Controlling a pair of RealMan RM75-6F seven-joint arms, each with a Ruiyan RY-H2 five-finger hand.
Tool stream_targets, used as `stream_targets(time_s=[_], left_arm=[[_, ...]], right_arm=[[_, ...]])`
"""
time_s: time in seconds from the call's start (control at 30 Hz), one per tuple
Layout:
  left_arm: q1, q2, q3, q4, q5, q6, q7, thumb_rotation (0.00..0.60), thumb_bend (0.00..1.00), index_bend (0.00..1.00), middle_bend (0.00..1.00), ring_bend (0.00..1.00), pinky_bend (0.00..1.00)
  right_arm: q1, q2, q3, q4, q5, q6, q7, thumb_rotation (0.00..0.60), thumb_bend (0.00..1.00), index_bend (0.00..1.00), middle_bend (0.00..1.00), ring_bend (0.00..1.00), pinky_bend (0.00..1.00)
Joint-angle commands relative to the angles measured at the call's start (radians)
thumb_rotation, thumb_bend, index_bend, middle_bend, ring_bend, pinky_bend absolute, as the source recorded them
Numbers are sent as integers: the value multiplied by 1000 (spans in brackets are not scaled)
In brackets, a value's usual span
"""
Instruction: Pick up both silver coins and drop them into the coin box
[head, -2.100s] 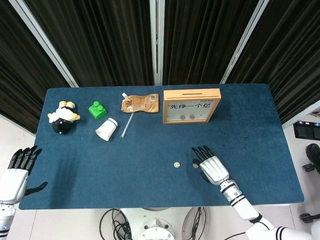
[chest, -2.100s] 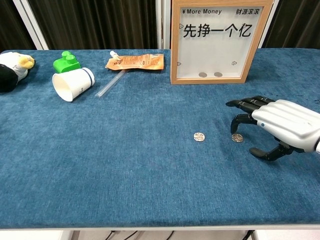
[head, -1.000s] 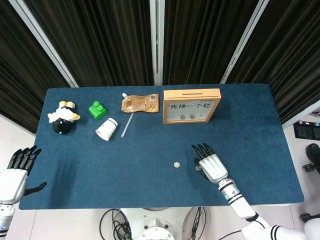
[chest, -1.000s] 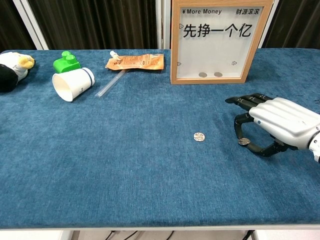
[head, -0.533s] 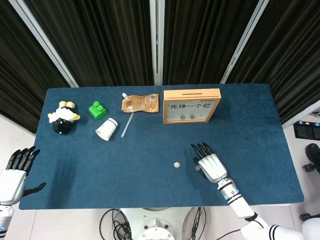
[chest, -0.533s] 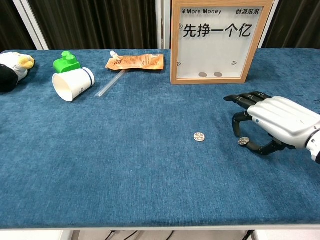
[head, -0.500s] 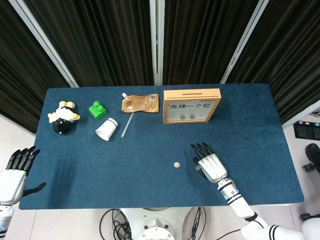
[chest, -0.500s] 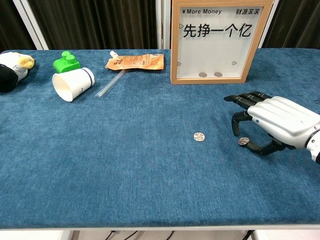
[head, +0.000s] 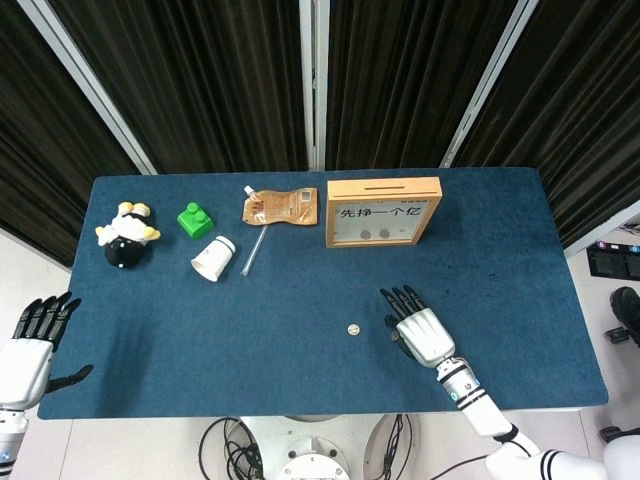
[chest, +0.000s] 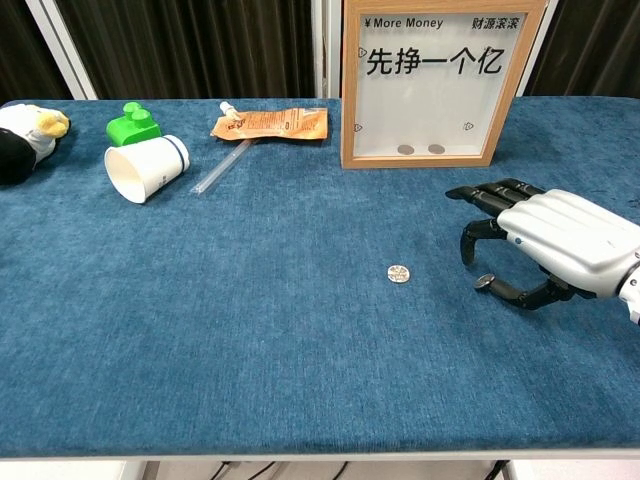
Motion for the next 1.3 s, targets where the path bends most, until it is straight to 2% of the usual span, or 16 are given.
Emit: stream_targets(time_s=[0.03, 0.67, 0.9, 1.1, 1.2, 1.3], left_arm=[[0, 0, 0, 0, -2, -2, 1, 600, 88, 64, 11, 0, 0], [-1, 5, 0, 2, -2, -3, -12, 600, 88, 63, 11, 0, 0], [5, 9, 3, -1, -1, 5, -23, 600, 88, 63, 11, 0, 0], [3, 9, 3, -2, 5, 6, -26, 600, 88, 64, 11, 0, 0], [2, 7, 3, -1, 7, 6, -29, 600, 88, 63, 11, 0, 0], [2, 5, 4, 1, 8, 7, -32, 600, 88, 64, 11, 0, 0]], right_arm=[[1, 0, 0, 1, 0, -2, 2, 600, 364, 470, 0, 0, 0], [1, -6, 8, 2, 3, 9, 3, 600, 366, 644, 7, 0, 0], [-8, 57, 37, -85, -30, 99, 51, 600, 367, 693, 11, 0, 0], [0, 199, 132, -289, -47, 199, 69, 600, 366, 710, 14, 0, 0], [25, 282, 216, -414, -5, 196, 26, 600, 365, 717, 11, 0, 0], [65, 325, 308, -482, 66, 170, -19, 600, 365, 721, 10, 0, 0]])
